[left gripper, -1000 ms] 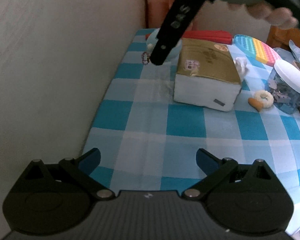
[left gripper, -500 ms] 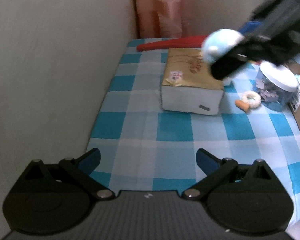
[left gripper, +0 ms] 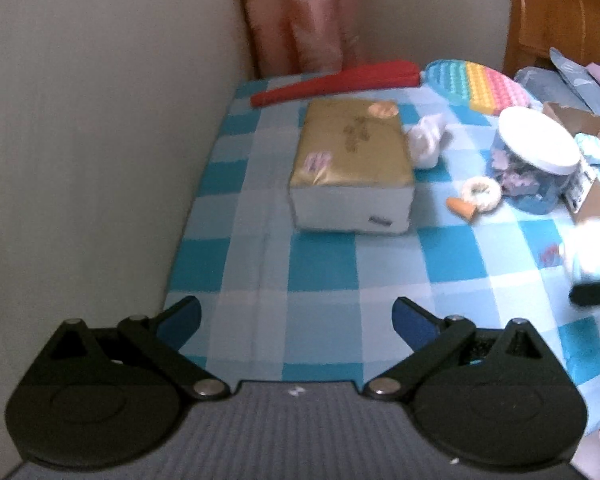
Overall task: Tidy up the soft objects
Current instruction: 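Grasp the beige rope ring with the left tool while the right tool holds the ball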
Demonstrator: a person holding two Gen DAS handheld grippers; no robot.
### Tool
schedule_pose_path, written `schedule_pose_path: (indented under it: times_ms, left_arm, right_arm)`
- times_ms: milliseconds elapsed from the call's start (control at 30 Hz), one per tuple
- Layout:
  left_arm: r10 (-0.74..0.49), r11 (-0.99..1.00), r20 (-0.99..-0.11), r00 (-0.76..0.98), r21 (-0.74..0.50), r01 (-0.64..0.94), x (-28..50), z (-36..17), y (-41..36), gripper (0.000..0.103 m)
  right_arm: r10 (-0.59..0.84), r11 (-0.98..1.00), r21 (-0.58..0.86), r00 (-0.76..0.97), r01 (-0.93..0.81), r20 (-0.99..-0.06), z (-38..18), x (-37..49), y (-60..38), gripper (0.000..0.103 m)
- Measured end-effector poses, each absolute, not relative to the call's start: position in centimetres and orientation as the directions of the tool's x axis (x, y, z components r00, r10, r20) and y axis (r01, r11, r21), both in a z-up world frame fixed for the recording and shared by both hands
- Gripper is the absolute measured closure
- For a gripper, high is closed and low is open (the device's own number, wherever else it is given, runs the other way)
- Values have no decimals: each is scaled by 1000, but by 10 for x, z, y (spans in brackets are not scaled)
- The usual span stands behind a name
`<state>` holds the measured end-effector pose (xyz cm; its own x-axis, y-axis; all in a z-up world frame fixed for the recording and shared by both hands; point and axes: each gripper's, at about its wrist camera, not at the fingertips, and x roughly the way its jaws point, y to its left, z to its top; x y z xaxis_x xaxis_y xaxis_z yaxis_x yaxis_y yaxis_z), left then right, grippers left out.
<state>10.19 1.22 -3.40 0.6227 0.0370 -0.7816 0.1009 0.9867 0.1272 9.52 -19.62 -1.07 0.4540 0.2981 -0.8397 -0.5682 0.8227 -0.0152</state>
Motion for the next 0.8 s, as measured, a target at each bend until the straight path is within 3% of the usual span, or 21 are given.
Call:
schedule_pose_path:
  times_ms: [267,433,633,800]
  left_arm:
    - [-97,982,-780,618,28,189,128,-4,-21,2]
    - [-129,953,-761,636,82,290,149,15,-54,2]
    - [-256,850,-736,627,138,508,156,20,-95,2]
    - [-295,747,-764,574,190,637,161,5,-120,14]
  right_arm:
    - [340,844,32,488,-535,-804,-19,70,-223,52]
    - [357,847,47,503,-529,-787,-22,63,-232,52]
    - [372,847,59,511,-528,-775,-26,59,-241,52]
    - [387,842,71,507,-534,-770,-28,56,-244,52]
